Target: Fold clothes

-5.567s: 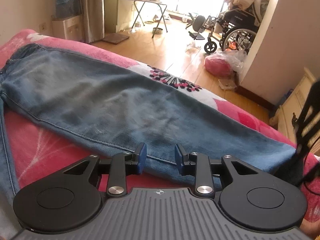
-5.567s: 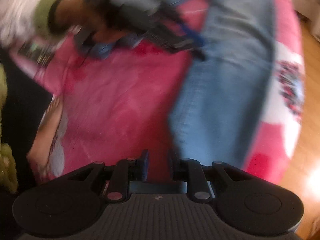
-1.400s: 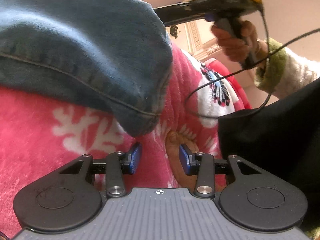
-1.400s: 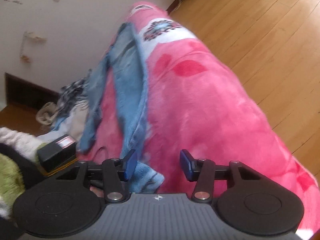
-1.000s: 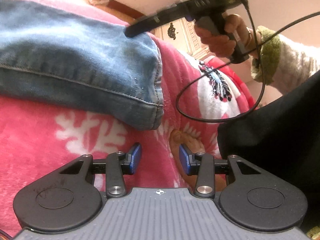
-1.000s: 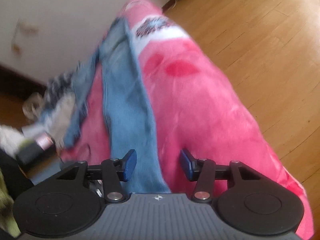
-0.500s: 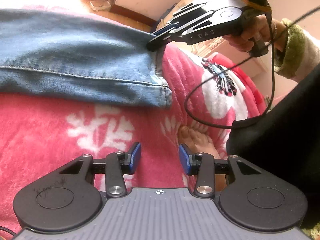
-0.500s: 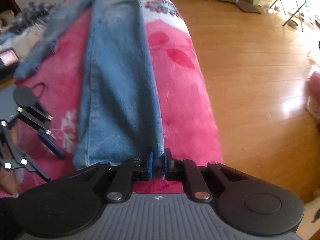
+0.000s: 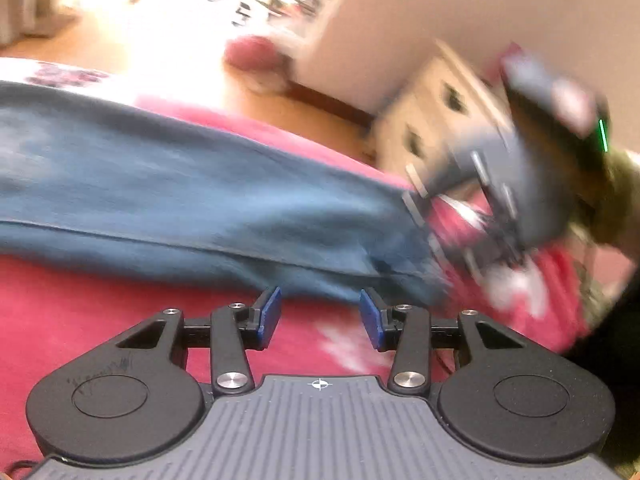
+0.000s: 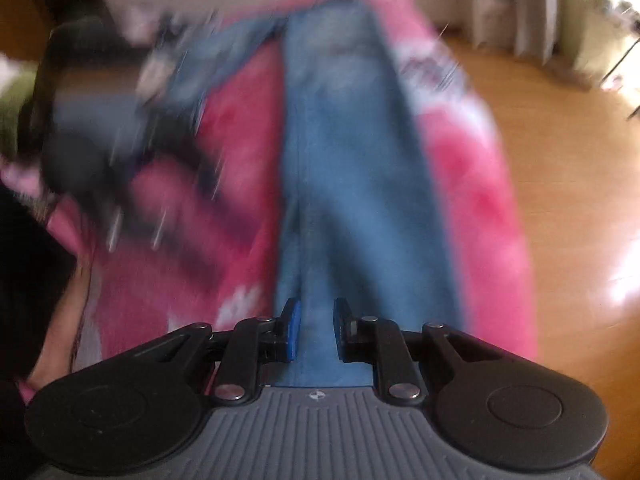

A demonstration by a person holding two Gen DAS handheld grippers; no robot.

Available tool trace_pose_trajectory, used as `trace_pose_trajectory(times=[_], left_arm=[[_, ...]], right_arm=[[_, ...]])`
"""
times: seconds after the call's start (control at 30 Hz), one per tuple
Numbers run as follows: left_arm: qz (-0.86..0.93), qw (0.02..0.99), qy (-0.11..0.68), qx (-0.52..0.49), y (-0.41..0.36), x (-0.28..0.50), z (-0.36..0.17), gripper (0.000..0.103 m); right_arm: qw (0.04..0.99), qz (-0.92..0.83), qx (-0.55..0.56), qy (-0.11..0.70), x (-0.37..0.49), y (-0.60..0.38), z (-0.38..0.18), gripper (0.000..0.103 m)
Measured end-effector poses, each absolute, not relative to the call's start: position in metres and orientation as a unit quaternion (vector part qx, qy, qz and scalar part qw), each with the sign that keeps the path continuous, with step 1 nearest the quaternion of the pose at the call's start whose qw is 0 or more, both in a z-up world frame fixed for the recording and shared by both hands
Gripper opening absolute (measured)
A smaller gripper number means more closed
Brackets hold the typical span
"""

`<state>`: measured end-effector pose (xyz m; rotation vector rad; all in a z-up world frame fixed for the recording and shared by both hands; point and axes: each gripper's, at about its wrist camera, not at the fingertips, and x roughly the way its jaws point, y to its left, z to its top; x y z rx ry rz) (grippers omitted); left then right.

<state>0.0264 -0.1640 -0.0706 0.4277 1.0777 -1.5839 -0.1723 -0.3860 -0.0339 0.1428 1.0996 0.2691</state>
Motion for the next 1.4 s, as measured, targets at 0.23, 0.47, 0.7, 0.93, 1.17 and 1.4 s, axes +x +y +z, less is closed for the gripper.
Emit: trace_pose_trajectory(times=[0.23,0.47,0.7,0.93,1.17,1.4], left_arm=[[-0.632,0.618,0.441,0.156,-0.165,0.058,-0.068,0.044],[-0.589,0.653,0.437,0.186,-0.184,0.055,-0.093,0.044],[-0.598,0.654,0.397,0.24,-0.148,0.009,-0.09,0.05],[-0.6,0.67,0.413,0.146,-0.143,0.05,-0.06,0.05],[-0.542,0.688,0.477,0.065,-0.138,0.084,-0.066,0.051],[-0.477,0.697,0.535,-0.017,-0.133,0.118,-0.072,0.051]], right_arm=[[0.791,0.185,0.036,0.582,-0.203,-0.385,-0.027,0.019],[0.87,0.122,0.036,0.477,-0.127,-0.405,-0.017,0.019],[0.804,0.216,-0.027,0.553,-0.158,-0.39,-0.037,0.02],[0.863,0.163,0.02,0.478,-0.11,-0.422,-0.005,0.02],[0.835,0.169,0.042,0.522,-0.126,-0.416,-0.039,0.02],[0.843,0.193,-0.01,0.503,-0.107,-0.421,0.008,0.02]])
